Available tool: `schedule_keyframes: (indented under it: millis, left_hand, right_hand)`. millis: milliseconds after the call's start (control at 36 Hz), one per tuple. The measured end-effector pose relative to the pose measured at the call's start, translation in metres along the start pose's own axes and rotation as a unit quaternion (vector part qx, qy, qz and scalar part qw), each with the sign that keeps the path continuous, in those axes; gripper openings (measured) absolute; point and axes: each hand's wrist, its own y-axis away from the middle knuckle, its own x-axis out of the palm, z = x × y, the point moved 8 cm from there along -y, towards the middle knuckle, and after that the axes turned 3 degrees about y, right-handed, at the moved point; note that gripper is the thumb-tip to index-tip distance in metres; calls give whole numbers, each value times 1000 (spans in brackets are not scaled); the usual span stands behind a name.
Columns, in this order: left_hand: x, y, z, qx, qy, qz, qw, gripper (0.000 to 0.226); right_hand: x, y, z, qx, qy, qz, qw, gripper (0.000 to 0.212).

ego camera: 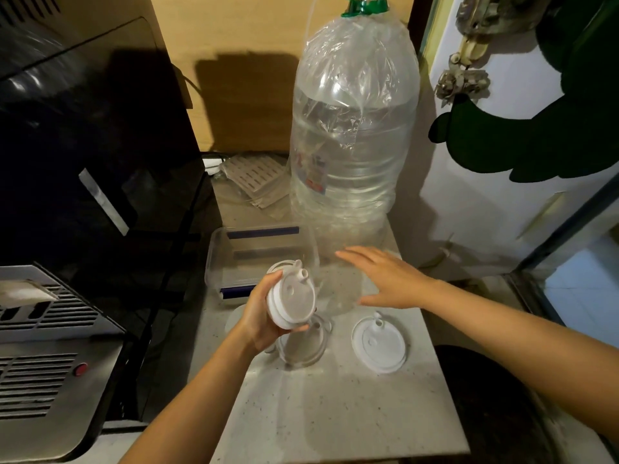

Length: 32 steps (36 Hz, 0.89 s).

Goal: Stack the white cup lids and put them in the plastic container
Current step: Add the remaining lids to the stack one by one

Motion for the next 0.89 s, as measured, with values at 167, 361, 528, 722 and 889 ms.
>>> schedule_keyframes:
  millis: [167,361,528,722,889]
  left_hand:
    - [6,0,14,-6,-19,-1,1000,26]
    - [4,-6,35,-46,-32,-17,998,40]
    - [12,-6,42,-47,-34,-17,998,27]
    - [16,-6,46,-52,-43,-14,998,25]
    - [15,-3,41,-51,-45,-22,997,23]
  right_hand:
    - [51,27,-19,100,-50,84,990,97]
    - [95,53,-20,156,-90,113,977,101]
    - [101,58,-16,175,-112,99,973,92]
    - [100,59,-16,191,-135,82,969,82]
    - [86,60,-23,204,-171,36,963,83]
